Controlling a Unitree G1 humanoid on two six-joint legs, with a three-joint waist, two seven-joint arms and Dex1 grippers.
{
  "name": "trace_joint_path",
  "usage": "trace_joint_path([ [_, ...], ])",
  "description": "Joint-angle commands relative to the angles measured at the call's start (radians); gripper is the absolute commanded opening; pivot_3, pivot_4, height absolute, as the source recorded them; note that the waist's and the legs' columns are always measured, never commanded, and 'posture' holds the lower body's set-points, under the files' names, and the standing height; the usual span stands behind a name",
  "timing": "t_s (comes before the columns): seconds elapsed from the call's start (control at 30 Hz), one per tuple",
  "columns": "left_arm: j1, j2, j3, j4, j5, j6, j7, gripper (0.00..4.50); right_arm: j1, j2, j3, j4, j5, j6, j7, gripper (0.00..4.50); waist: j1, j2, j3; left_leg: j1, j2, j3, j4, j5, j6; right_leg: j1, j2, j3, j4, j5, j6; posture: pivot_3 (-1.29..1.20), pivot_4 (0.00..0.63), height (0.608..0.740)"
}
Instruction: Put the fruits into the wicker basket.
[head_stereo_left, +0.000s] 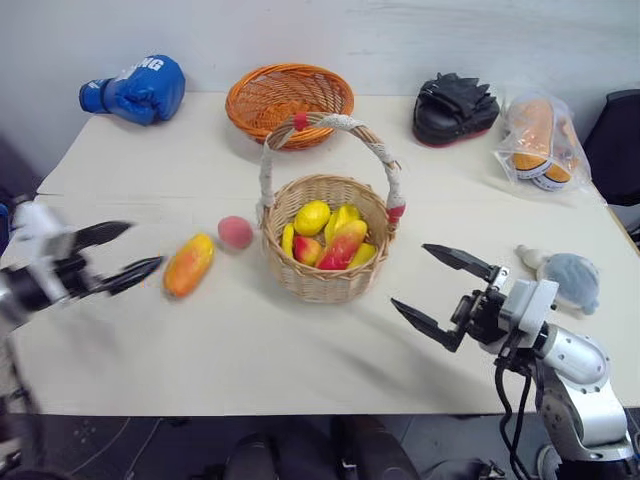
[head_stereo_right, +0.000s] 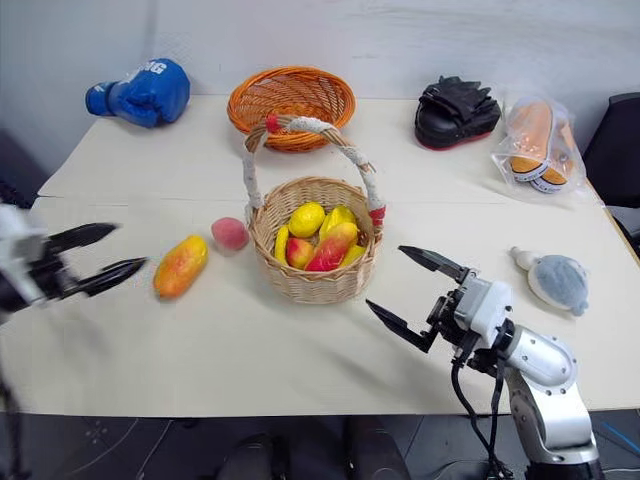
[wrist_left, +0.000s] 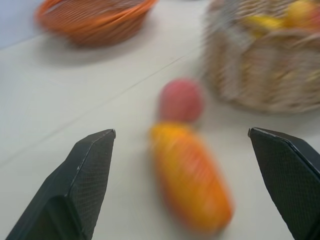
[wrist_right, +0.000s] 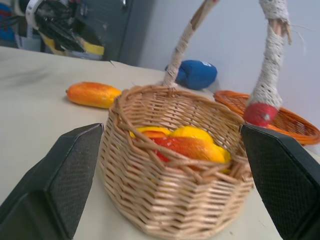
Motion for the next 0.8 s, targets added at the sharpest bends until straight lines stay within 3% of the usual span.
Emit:
trace_joint_path([
  [0.03,0.103,0.032,0.147,0.167,0.022,-0.096,0.012,4.48,-0.033,0.010,0.042,-0.056,0.025,0.025,0.009,4.50,0.001,-0.001,0.000,0.000,0.000,0.000,0.000,0.000,0.001,0.000,-0.001,-0.001,-0.001,0.000,0.000,0.00,0.150,0.740],
  [0.17,0.176,0.060,0.202,0.313,0.035,-0.162,0.033,4.48,-0.069,0.007,0.077,-0.072,0.009,0.041,0.012,4.50,0.007,-0.003,-0.002,-0.001,0.000,0.000,0.000,-0.003,0.003,0.000,-0.003,-0.002,-0.003,0.000,0.000,0.00,0.150,0.740],
  [0.3,0.141,0.063,0.189,0.253,-0.035,-0.097,0.014,4.48,-0.087,-0.021,0.056,-0.047,-0.011,0.029,0.030,4.50,0.027,-0.008,-0.005,-0.001,0.000,-0.002,0.000,-0.007,0.006,0.002,-0.004,-0.005,-0.005,0.000,-0.001,0.00,0.150,0.740],
  [0.5,0.028,0.043,-0.039,-0.024,-0.081,0.113,0.040,4.48,-0.113,-0.010,0.065,-0.043,-0.015,0.041,0.021,4.50,0.030,-0.008,-0.005,-0.001,-0.001,-0.002,0.000,-0.007,0.006,0.004,-0.006,-0.006,-0.005,0.001,-0.001,0.00,0.150,0.740],
  [0.8,-0.222,-0.044,-0.355,-0.012,0.013,0.300,0.180,4.48,-0.136,0.004,0.077,-0.031,-0.022,0.056,0.009,4.50,0.004,-0.006,-0.004,-0.001,0.001,0.000,-0.001,-0.004,0.000,0.001,0.000,-0.003,-0.005,0.001,0.000,0.00,0.150,0.740],
])
